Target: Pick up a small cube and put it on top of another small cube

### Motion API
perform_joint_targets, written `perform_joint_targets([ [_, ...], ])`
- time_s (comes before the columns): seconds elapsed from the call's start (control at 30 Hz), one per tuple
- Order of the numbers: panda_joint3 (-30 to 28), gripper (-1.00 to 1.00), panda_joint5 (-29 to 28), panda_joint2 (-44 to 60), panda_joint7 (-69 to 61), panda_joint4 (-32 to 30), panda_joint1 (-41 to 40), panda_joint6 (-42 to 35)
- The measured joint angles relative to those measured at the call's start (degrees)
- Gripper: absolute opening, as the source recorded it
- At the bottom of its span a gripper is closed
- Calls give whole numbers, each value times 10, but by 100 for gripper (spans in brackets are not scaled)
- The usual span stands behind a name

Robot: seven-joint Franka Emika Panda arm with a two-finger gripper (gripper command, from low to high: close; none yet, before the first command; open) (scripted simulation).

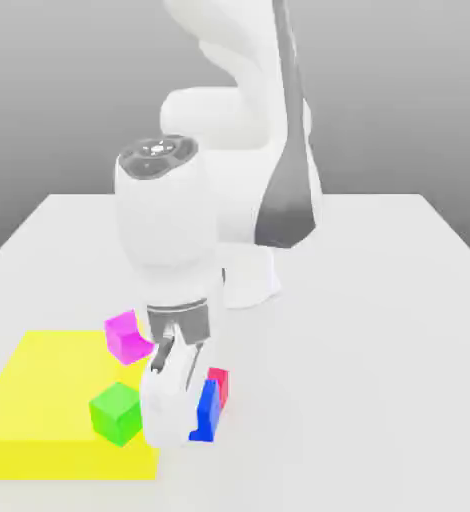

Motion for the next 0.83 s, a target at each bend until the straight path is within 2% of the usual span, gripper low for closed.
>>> perform_joint_targets([
  [0.23,-36,-100,-21,-131,-154,-79,-33,-49],
  [0.53,-72,-100,-143,-298,-279,-180,-108,-105],
  [0.73,-80,-100,-156,-207,-292,-211,-115,17],
  [0.77,-80,100,-156,-194,-292,-214,-115,33],
  [0.83,-80,100,-156,-194,-292,-214,-115,33],
])
